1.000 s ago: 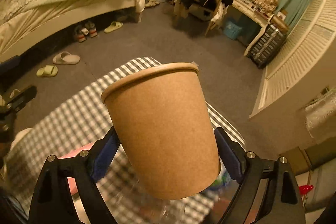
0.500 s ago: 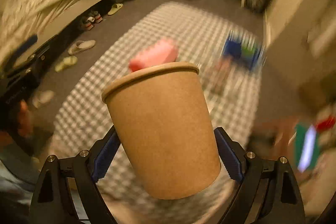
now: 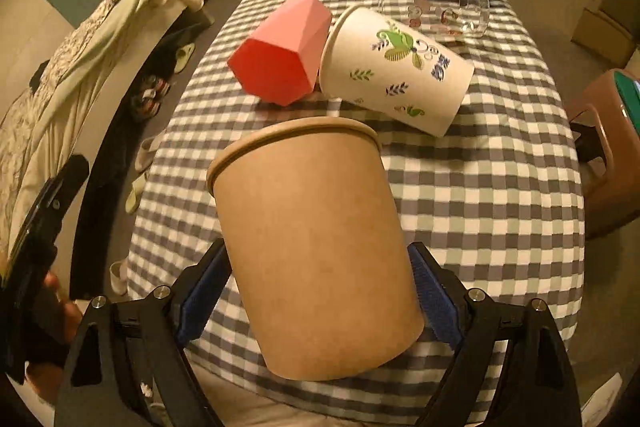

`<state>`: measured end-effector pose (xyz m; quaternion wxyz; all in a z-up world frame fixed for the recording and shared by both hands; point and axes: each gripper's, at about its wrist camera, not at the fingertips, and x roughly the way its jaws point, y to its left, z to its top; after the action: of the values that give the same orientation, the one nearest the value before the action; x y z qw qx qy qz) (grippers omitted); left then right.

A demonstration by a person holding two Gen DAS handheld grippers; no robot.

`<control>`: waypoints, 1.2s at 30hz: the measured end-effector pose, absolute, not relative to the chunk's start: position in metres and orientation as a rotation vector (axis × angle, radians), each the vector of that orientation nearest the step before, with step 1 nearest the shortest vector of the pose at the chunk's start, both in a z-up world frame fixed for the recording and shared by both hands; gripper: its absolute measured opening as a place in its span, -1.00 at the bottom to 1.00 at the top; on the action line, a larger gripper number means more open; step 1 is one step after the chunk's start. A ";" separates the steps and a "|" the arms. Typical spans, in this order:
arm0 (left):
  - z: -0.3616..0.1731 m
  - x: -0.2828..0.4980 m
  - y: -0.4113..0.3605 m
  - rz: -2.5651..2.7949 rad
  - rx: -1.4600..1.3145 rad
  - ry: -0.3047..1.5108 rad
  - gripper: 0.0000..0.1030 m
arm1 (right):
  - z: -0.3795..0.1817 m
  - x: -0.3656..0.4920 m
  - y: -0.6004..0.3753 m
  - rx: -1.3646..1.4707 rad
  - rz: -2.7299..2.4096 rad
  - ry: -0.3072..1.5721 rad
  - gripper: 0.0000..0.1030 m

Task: Flip cup upside down
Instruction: 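Close the left tool on the brown cup while the right tool releases it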

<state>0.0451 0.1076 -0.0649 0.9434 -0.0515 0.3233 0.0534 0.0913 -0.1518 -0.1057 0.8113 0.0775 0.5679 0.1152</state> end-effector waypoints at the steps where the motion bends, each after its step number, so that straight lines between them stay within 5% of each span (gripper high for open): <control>1: -0.065 0.045 0.107 0.109 -0.104 0.658 1.00 | -0.107 0.092 -0.149 0.163 0.245 1.211 0.68; 22: -0.024 0.006 0.012 0.101 -0.010 0.594 1.00 | -0.008 0.034 -0.224 0.024 0.176 0.714 0.88; 36: -0.067 -0.014 -0.054 0.096 -0.081 0.658 1.00 | -0.032 0.008 -0.308 0.097 0.057 0.648 0.89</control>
<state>-0.0143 -0.0541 -0.0675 0.9444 -0.0398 0.3231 0.0470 0.0079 -0.3077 -0.0320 0.9463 0.0477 0.3184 0.0282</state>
